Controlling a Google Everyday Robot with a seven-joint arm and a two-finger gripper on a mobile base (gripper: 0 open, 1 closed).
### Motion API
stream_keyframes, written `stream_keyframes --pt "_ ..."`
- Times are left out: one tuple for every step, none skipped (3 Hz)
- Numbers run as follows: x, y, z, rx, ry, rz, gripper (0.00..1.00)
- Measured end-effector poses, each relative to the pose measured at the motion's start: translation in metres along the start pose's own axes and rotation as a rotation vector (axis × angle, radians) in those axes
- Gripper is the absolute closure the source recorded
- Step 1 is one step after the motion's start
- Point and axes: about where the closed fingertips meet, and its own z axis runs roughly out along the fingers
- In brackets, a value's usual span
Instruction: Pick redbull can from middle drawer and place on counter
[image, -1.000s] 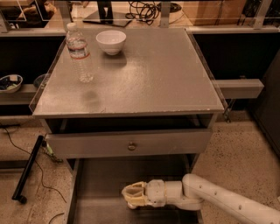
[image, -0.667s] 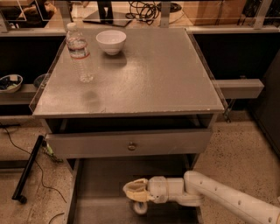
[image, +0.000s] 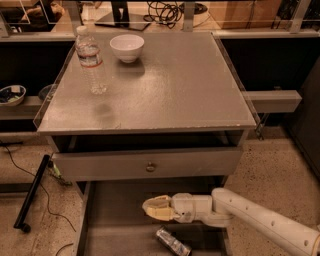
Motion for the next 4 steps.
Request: stream_keyframes --pt "-0.011 0.005 -0.009 0.017 -0.014 -0.016 1.00" --pt "-0.032 0.017 -0.037 0.071 -0.013 -0.046 1.00" --pt "-0.046 0.029 -0.083 0.178 -0.009 -0.060 1.00" --pt "-0.048 0.031 -0.091 0.193 -0.014 -0.065 0.81"
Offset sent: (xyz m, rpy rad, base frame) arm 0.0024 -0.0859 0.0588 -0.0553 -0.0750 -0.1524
